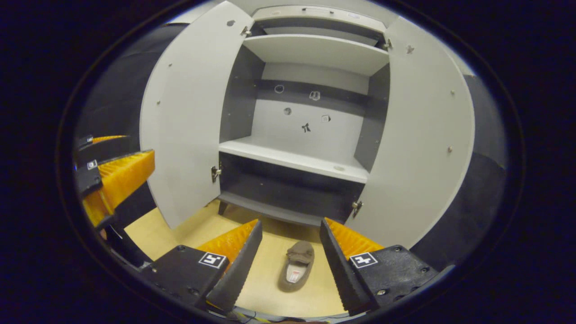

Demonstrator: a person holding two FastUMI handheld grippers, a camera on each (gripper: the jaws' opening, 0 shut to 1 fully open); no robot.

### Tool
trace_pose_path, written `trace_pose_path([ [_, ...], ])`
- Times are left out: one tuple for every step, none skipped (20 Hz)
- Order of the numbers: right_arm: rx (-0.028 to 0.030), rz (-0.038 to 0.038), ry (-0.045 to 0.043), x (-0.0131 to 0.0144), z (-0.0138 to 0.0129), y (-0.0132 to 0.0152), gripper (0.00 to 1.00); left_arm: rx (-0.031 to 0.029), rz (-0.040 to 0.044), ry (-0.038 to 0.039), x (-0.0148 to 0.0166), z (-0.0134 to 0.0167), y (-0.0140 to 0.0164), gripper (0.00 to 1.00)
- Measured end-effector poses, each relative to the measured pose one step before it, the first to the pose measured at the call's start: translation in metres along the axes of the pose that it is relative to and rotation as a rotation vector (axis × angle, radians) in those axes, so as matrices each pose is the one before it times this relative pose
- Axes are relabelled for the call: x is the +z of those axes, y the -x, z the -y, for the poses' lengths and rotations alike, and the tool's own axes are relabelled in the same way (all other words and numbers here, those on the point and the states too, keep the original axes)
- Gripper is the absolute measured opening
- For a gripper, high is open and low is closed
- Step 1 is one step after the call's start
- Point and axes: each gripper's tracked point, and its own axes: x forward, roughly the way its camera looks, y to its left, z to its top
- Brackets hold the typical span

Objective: Grab one shoe with the right hand and put it into the shoe cabinet, grab the other shoe with the left hand and put it into the shoe cabinet; then close the right door with the right hand and the left door with the left hand.

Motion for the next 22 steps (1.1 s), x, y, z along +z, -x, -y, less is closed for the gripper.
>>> trace_pose_path([
  [0.02524,-0.03766,-0.00900,-0.01499,-0.00397,-0.01269,0.86,0.00802,-0.02694,-0.00496,-0.00845,-0.00064,-0.00094,0.94],
  [0.02146,-0.04547,-0.01013,-0.01432,-0.00202,-0.01219,0.85,0.01015,-0.02614,-0.00966,-0.00893,0.00040,-0.00168,0.95],
  [0.03069,-0.06011,-0.02310,-0.02123,-0.00215,-0.01992,0.85,0.00441,-0.02827,-0.01521,-0.01141,0.00127,-0.00246,0.95],
  [0.01637,-0.05837,-0.02401,-0.01707,0.00120,-0.01791,0.85,0.00611,-0.02576,-0.01739,-0.01078,0.00237,-0.00355,0.94],
  [0.01080,-0.05352,-0.02062,-0.01547,0.00291,-0.01729,0.86,0.01566,-0.02140,-0.01970,-0.00894,-0.00009,-0.00274,0.94],
  [0.00040,-0.05369,-0.02161,-0.01484,0.00502,-0.01844,0.85,0.01084,-0.01386,-0.01434,-0.00736,0.00140,-0.00291,0.94],
  [-0.01329,-0.03460,-0.01862,-0.01435,0.00889,-0.01928,0.85,0.00835,-0.01323,-0.00935,-0.00827,0.00184,-0.00246,0.94],
  [-0.01271,-0.01759,-0.00493,-0.00977,0.00636,-0.01893,0.85,0.00657,-0.01455,-0.00353,-0.00856,0.00204,-0.00180,0.94],
  [-0.01425,-0.02245,0.01160,-0.00968,0.00501,-0.01784,0.83,0.00761,-0.01674,-0.00037,-0.01100,0.00129,-0.00142,0.94],
  [-0.00155,-0.02579,0.01191,-0.00888,-0.00011,-0.01347,0.83,0.00389,-0.01910,0.00329,-0.01042,0.00208,-0.00091,0.94],
  [-0.00207,-0.01021,0.01533,-0.00664,-0.00100,-0.01116,0.81,-0.00457,-0.02296,0.00427,-0.01088,0.00288,-0.00019,0.95],
  [-0.01046,0.00388,0.01209,-0.00312,0.00067,-0.00688,0.81,0.00010,-0.01930,0.00204,-0.01050,0.00067,-0.00198,0.95],
  [-0.00682,0.00719,0.01117,0.00106,-0.00174,-0.00777,0.81,0.00118,-0.01406,0.00126,-0.00909,-0.00015,-0.00135,0.94],
  [-0.00916,0.01336,0.00254,0.00106,-0.00044,-0.00580,0.81,0.00211,-0.01477,0.00058,-0.00822,-0.00133,-0.00031,0.94],
  [-0.02341,0.02088,-0.00223,0.00454,0.00269,-0.00682,0.81,0.00355,-0.01428,0.00257,-0.00763,-0.00208,-0.00046,0.94],
  [-0.03659,0.00656,-0.00215,0.00249,0.00448,-0.00819,0.81,0.00085,-0.01129,0.00437,-0.00683,-0.00166,-0.00060,0.94],
  [-0.04806,-0.03351,0.00933,-0.00640,0.00683,-0.00890,0.71,0.00507,-0.01076,0.00293,-0.00590,-0.00187,-0.00007,0.94],
  [-0.03834,-0.04243,0.00970,-0.00596,0.00541,-0.00484,0.67,-0.00091,-0.00681,0.00528,-0.00457,-0.00158,-0.00076,0.94],
  [-0.04350,0.01859,0.00583,0.00540,0.00556,-0.00237,0.44,-0.00136,-0.00615,-0.00094,-0.00189,-0.00016,-0.00021,0.93],
  [-0.04651,0.02927,0.01635,0.00577,0.00222,-0.00376,0.41,0.01030,-0.00066,-0.00589,-0.00071,-0.00282,0.00044,0.93],
  [-0.05252,0.01772,0.04332,0.00178,0.00569,-0.00337,0.22,0.00261,0.00453,-0.00293,0.00053,-0.00154,-0.00031,0.94],
  [-0.02371,-0.00009,0.04001,0.00007,0.00374,0.00663,0.17,-0.00011,0.00448,-0.00086,0.00139,-0.00105,-0.00052,0.93],
])
